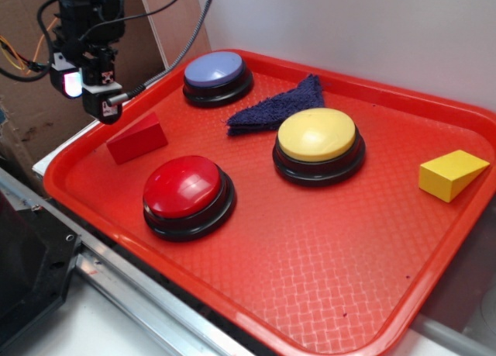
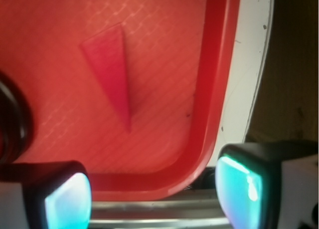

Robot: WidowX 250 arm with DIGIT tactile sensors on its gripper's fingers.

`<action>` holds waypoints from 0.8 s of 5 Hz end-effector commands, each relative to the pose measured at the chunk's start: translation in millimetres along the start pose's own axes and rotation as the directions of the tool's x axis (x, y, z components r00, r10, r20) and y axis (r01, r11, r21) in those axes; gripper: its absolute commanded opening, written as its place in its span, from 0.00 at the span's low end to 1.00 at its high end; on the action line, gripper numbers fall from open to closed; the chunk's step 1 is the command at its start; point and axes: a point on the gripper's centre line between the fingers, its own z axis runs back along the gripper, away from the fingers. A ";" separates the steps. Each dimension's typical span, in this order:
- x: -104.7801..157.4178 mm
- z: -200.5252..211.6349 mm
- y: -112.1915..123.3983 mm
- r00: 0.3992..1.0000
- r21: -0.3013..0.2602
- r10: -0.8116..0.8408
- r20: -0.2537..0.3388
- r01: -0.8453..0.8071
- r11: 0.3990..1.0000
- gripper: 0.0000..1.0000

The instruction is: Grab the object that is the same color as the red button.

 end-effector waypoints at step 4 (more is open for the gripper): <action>39.2 -40.5 -29.3 0.991 0.037 -0.128 -0.039 0.130 0.991 1.00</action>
